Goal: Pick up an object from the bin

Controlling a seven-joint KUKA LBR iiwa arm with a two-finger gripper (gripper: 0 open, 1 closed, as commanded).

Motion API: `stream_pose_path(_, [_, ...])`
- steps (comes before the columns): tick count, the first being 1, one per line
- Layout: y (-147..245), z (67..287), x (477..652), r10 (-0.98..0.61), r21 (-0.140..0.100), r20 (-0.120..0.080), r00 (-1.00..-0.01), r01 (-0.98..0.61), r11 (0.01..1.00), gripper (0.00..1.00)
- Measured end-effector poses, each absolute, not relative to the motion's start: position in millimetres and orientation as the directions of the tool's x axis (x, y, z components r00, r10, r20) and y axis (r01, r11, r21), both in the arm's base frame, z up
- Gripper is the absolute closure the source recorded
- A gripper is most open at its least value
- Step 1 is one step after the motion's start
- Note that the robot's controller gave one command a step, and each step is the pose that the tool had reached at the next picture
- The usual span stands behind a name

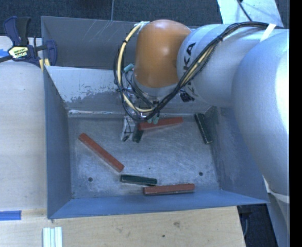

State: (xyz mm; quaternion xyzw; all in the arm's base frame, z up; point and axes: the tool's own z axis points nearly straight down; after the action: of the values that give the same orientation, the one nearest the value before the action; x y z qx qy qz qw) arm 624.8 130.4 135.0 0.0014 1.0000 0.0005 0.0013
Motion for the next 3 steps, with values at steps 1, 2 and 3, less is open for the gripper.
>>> stream_pose_path(1, [217.5, 66.8, 581.5, 0.087, 0.001, 0.005, -0.996, 0.087, 0.996, 0.00])
stream_pose_path(2, [168.2, 70.3, 560.2, 0.181, -0.001, 0.000, -0.984, 0.181, 0.984, 0.00])
stream_pose_path(3, [169.8, 71.4, 561.7, 0.180, 0.001, -0.004, -0.984, 0.180, 0.984, 1.00])
